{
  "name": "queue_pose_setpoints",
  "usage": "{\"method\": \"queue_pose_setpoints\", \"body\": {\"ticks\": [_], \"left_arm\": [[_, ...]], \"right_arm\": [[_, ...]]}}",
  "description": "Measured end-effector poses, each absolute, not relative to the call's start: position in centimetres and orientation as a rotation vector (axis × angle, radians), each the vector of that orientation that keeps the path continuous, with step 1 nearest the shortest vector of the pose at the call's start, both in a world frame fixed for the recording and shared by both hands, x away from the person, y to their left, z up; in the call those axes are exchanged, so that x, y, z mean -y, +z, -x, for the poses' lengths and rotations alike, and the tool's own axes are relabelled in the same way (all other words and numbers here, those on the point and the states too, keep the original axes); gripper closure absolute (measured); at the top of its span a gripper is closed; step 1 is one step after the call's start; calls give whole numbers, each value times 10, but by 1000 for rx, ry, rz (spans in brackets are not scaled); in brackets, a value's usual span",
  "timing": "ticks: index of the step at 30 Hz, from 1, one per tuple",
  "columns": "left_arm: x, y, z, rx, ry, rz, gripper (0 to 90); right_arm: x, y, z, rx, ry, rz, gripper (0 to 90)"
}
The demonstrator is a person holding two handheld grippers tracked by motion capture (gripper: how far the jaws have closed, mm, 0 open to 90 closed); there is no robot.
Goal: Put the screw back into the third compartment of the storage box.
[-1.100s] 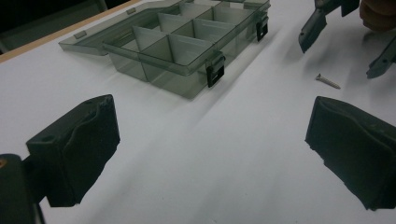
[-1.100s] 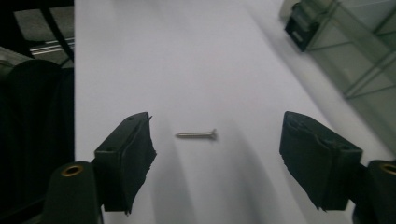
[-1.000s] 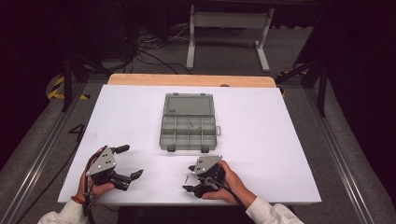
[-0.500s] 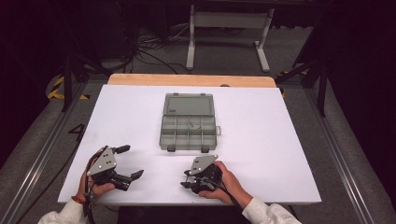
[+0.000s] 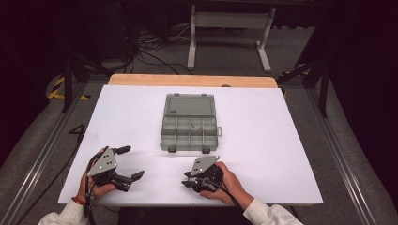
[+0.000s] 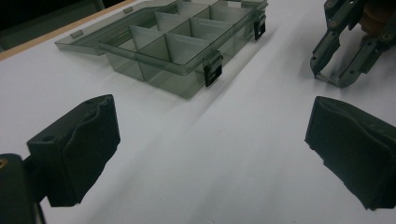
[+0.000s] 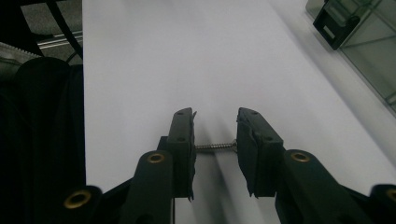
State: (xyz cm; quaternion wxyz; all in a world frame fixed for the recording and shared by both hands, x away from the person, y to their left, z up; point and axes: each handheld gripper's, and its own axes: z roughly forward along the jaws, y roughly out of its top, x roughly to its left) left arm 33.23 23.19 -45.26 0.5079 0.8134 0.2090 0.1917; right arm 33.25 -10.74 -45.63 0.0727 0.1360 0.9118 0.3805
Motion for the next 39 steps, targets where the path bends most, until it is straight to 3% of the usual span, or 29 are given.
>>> {"method": "queue_pose_setpoints", "body": {"ticks": [39], "left_arm": [[-230, -453, -332, -511, 458, -1951, 38]], "right_arm": [[125, -419, -363, -2553, 1256, -497, 681]]}}
